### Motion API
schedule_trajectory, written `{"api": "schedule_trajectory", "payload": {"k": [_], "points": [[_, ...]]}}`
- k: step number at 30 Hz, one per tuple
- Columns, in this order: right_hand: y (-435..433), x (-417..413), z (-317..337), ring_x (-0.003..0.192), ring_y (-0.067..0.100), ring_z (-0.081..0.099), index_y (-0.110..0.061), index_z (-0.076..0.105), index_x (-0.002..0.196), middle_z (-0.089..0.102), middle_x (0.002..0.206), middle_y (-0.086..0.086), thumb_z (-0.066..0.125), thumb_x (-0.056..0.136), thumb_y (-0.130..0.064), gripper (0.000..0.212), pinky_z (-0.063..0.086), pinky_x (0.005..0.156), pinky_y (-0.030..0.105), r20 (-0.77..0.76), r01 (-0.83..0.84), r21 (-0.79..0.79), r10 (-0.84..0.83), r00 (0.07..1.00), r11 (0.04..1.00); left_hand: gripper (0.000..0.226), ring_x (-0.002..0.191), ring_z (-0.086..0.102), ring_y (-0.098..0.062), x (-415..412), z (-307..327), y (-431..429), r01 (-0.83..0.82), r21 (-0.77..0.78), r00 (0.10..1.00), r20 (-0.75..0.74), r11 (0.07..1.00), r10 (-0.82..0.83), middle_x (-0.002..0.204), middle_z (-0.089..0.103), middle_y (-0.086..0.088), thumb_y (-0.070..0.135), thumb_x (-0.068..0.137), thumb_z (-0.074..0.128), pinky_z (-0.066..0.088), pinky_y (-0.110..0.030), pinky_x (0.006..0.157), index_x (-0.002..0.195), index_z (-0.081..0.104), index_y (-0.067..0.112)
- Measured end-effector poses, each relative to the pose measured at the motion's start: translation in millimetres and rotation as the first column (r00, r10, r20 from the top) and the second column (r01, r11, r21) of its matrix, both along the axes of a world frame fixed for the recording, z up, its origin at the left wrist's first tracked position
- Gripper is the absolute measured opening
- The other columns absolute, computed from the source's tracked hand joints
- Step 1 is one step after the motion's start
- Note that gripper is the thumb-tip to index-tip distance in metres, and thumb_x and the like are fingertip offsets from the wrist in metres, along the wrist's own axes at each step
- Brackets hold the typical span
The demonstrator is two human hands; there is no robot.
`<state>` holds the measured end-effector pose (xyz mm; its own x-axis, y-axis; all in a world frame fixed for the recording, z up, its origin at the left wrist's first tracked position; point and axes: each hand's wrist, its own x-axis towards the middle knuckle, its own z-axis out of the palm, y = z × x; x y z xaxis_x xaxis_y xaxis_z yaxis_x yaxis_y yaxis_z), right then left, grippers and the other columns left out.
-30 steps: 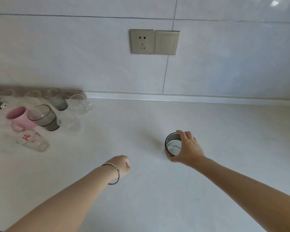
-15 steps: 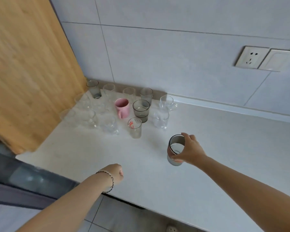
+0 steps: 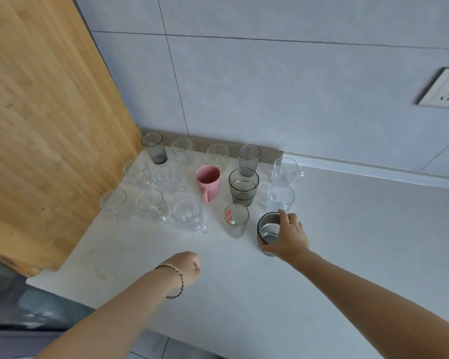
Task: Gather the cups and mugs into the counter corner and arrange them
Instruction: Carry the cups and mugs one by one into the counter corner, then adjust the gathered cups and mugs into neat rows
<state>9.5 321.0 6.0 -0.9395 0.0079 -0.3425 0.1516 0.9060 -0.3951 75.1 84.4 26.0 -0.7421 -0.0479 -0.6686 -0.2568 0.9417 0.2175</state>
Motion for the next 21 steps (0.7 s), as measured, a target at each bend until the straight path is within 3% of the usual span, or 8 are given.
{"api": "schedule_trajectory", "payload": {"k": [6, 9, 11, 14, 18, 21], "points": [[-14.2, -2.3, 5.8, 0.129, 0.028, 0.035, -0.017, 0.014, 0.148, 0.031, 0.139, 0.009, 0.072, 0.069, -0.052, 0.104, 0.037, 0.103, 0.034, 0.034, 0.008, 0.133, -0.012, 0.999, 0.991, 0.029, 0.113, 0.056, -0.021, -34.5, 3.1, -13.5, 0.030, 0.018, 1.000, -0.003, 0.999, -0.030, 0.123, 0.059, -0.003, 0.016, 0.092, 0.040, 0.043, -0.026, 0.093, 0.113, 0.059, 0.013], [-23.6, -5.8, 23.3, 0.134, 0.026, 0.029, -0.021, 0.029, 0.144, 0.031, 0.141, 0.007, 0.067, 0.074, -0.054, 0.087, 0.030, 0.110, 0.033, -0.069, -0.050, 0.136, 0.060, 0.996, 0.989, 0.028, 0.097, 0.053, -0.018, -50.7, 11.4, -18.1, 0.073, 0.070, 0.997, -0.041, 0.995, -0.070, 0.111, 0.058, -0.002, 0.017, 0.092, 0.040, 0.040, -0.023, 0.082, 0.112, 0.060, 0.013], [-34.3, -14.3, 38.8, 0.132, 0.022, 0.035, -0.022, 0.041, 0.138, 0.039, 0.138, 0.003, 0.060, 0.082, -0.050, 0.065, 0.035, 0.106, 0.032, -0.104, -0.079, 0.108, 0.090, 0.991, 0.991, 0.028, 0.089, 0.048, -0.015, -63.3, 19.7, -26.3, 0.088, 0.118, 0.994, -0.073, 0.989, -0.080, 0.099, 0.052, 0.001, 0.018, 0.093, 0.041, 0.036, -0.021, 0.078, 0.112, 0.061, 0.012], [-61.7, -35.9, 60.2, 0.122, 0.021, 0.050, -0.021, 0.054, 0.127, 0.054, 0.128, 0.002, 0.055, 0.089, -0.040, 0.042, 0.043, 0.095, 0.031, -0.061, -0.108, 0.072, 0.113, 0.992, 0.991, 0.026, 0.088, 0.049, -0.014, -89.1, 34.0, -50.6, 0.086, 0.149, 0.988, -0.140, 0.985, -0.065, 0.097, 0.051, 0.003, 0.022, 0.092, 0.045, 0.036, -0.021, 0.077, 0.110, 0.062, 0.014], [-117.3, -68.8, 78.8, 0.110, 0.020, 0.060, -0.021, 0.061, 0.117, 0.066, 0.116, -0.001, 0.055, 0.089, -0.030, 0.031, 0.047, 0.091, 0.029, -0.008, -0.121, 0.033, 0.121, 0.993, 0.992, 0.021, 0.086, 0.049, -0.015, -132.0, 59.8, -100.3, 0.089, 0.161, 0.974, -0.220, 0.983, -0.053, 0.096, 0.055, -0.001, 0.015, 0.092, 0.043, 0.040, -0.022, 0.072, 0.098, 0.063, 0.014], [-163.2, -93.1, 86.0, 0.106, 0.018, 0.061, -0.024, 0.062, 0.113, 0.068, 0.109, -0.002, 0.054, 0.089, -0.027, 0.025, 0.048, 0.085, 0.027, 0.008, -0.118, 0.018, 0.118, 0.993, 0.993, 0.020, 0.090, 0.052, -0.019, -167.5, 71.2, -140.9, 0.140, 0.103, 0.965, -0.236, 0.985, -0.112, 0.096, 0.056, -0.003, 0.013, 0.092, 0.041, 0.042, -0.026, 0.080, 0.092, 0.061, 0.018]]}}
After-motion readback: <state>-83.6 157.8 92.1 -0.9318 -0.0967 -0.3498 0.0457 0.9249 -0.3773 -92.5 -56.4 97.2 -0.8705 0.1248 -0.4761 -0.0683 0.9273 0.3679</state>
